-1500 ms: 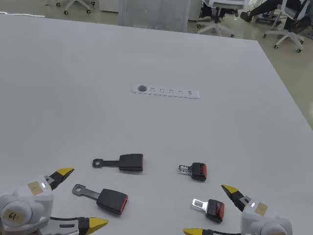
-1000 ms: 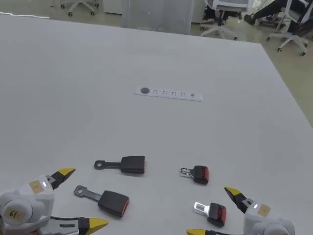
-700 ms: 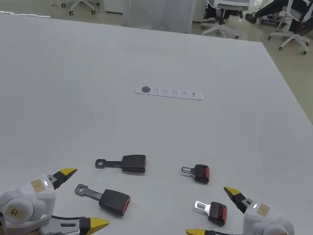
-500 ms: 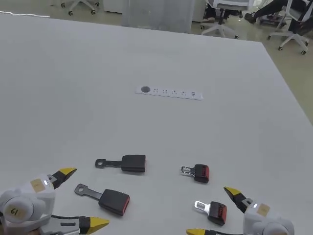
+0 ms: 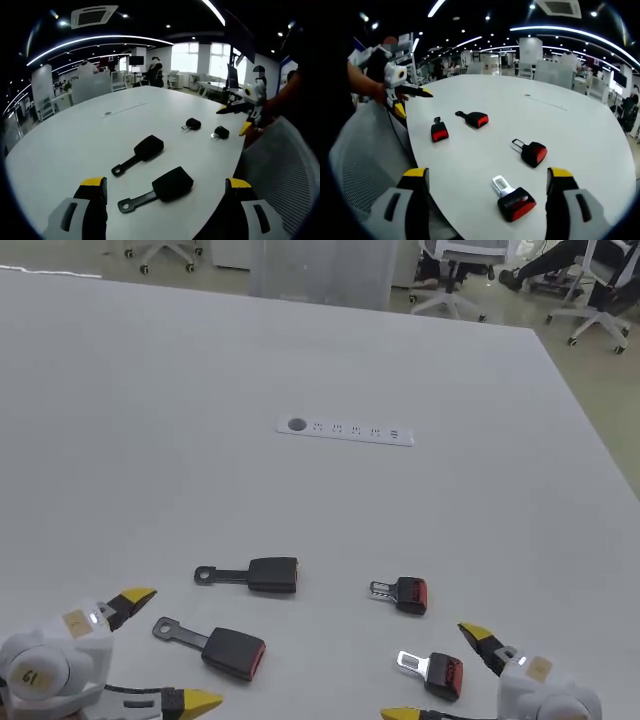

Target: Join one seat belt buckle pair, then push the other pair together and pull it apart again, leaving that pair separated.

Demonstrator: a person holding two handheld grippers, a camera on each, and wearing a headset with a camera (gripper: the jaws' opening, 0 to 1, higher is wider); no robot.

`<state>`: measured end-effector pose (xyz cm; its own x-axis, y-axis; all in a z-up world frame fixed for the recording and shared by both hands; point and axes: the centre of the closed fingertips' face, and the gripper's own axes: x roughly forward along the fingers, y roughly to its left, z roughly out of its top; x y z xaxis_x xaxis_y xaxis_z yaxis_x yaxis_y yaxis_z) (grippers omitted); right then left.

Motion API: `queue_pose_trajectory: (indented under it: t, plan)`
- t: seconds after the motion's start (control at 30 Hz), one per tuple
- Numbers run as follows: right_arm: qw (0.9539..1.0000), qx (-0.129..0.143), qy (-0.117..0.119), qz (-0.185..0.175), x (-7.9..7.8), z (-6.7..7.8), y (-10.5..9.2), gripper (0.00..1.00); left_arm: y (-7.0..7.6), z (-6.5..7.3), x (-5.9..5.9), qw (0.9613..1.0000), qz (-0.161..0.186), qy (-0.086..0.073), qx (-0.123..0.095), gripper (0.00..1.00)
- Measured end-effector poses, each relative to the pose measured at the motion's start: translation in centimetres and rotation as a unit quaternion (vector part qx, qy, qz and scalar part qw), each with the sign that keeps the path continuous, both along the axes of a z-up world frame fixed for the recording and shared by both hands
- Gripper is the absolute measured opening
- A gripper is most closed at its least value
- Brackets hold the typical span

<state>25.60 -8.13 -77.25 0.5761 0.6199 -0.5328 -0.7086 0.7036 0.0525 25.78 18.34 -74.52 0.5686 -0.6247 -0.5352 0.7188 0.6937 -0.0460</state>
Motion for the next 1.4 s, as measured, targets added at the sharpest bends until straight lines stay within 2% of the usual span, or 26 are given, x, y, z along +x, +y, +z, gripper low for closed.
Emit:
queue_pose_trajectory:
  t: [0.9,1.23,1.4]
  plan:
    - [1.0000,0.002,0.005,-0.002,-0.1,0.0,-0.3,0.98,-0.2,-0.5,-0.3,1.0000,-0.004,0.008,0.001,1.00]
    - [1.0000,0.001,0.007,-0.002,0.3,-0.2,-0.4,0.98,-0.2,-0.9,-0.4,0.9998,-0.014,0.013,0.010,1.00]
    - [1.0000,-0.001,0.009,0.000,0.3,-0.4,-0.5,0.98,-0.3,-1.0,-0.2,0.9996,-0.021,0.011,0.013,1.00]
